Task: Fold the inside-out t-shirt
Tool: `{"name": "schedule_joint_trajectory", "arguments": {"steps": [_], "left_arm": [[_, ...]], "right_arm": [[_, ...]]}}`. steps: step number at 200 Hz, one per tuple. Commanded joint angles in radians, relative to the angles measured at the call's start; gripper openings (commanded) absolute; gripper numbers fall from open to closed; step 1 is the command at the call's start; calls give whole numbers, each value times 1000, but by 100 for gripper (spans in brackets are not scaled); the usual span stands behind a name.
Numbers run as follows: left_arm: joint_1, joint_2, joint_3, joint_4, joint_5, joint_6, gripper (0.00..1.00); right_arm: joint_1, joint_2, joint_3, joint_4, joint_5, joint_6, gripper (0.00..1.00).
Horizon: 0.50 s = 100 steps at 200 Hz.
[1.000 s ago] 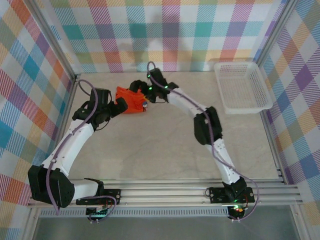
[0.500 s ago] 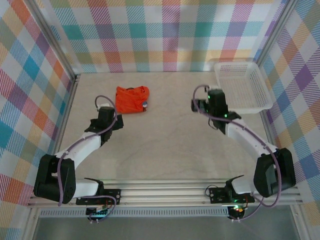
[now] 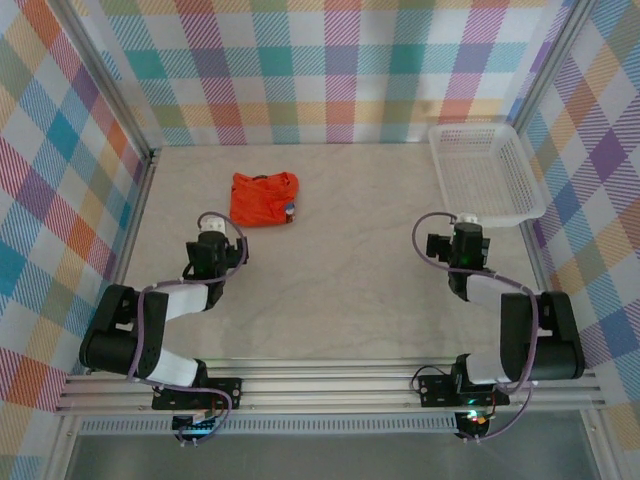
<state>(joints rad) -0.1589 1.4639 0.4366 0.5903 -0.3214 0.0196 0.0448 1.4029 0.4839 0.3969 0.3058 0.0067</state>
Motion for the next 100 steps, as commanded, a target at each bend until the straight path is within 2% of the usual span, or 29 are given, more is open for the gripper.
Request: {"name": "schedule_joint_trajectory", "arguments": {"steps": [1,14,26,34,47,56,65,74,100], "left_arm": [[45,77,-33,232,43,-16,100],[47,98,-46,274,51,-9,100],[47,100,-46,277,54,-10,100],[47,94,-40,256,57,-9,100],[47,97,-39,257,58,-10,100],[48,100,-39,263,57,-8,100],[48,98,-38,256,58,-10,100],[48,99,-37,259,58,-8,100],[48,99,-37,258,56,-8,100]], "right_arm": [[-7,46,51,111,-141,18,100],[-5,69,29,195,-230,-5,100],[-8,117,12,288,-219,10,100],[-14,95,6,254,-227,12,100],[-21,108,-69,393,-243,17,100],[-20,153,-115,555,-211,20,100],[-20,118,-107,475,-196,33,100],[-19,141,-102,512,-180,31,100],[-11,128,-92,464,-174,28,100]]}}
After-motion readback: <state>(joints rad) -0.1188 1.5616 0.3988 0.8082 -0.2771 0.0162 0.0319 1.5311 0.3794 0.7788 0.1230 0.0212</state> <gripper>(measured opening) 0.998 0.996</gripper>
